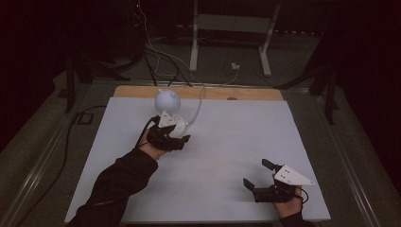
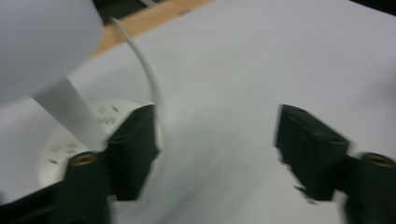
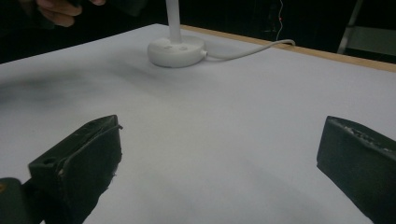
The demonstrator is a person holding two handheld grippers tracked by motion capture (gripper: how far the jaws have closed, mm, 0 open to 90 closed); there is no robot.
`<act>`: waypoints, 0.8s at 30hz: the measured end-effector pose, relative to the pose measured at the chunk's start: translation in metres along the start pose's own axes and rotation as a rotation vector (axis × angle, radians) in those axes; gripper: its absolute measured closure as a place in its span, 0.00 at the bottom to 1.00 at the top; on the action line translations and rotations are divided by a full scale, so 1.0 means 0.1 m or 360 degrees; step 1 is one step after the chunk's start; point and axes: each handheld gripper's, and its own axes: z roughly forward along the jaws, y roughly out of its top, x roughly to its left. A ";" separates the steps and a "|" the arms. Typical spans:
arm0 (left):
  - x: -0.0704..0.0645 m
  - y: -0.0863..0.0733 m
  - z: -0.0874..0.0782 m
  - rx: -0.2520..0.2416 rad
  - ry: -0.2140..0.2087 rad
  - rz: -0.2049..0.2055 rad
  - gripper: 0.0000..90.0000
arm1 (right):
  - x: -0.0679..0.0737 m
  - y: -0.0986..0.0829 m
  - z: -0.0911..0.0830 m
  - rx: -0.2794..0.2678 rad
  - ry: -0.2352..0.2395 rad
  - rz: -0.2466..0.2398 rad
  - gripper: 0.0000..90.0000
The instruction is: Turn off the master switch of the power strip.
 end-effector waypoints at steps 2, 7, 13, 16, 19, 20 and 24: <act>0.01 -0.03 -0.06 0.0005 -0.0049 -0.0030 0.18 | 0.00 0.00 0.00 -0.0001 -0.0002 0.0000 0.00; 0.04 -0.11 -0.19 0.0044 -0.0108 -0.0025 0.02 | 0.01 0.00 0.01 0.0005 -0.0001 0.0001 0.00; 0.06 -0.24 -0.32 0.0041 -0.0128 -0.0017 0.00 | 0.01 0.00 0.01 0.0008 -0.0002 0.0002 0.00; 0.08 -0.31 -0.38 0.0030 -0.0133 -0.0027 0.00 | 0.01 0.00 0.01 0.0008 0.0000 0.0003 0.00; 0.09 -0.37 -0.44 0.0016 -0.0125 -0.0020 0.00 | 0.01 0.00 0.01 0.0010 -0.0001 0.0000 0.00; 0.09 -0.40 -0.45 0.0012 -0.0114 -0.0014 0.00 | 0.01 0.00 0.01 0.0009 0.0000 0.0002 0.00; 0.10 -0.50 -0.53 -0.0002 -0.0125 -0.0006 0.00 | 0.01 0.00 0.01 0.0009 0.0002 0.0002 0.00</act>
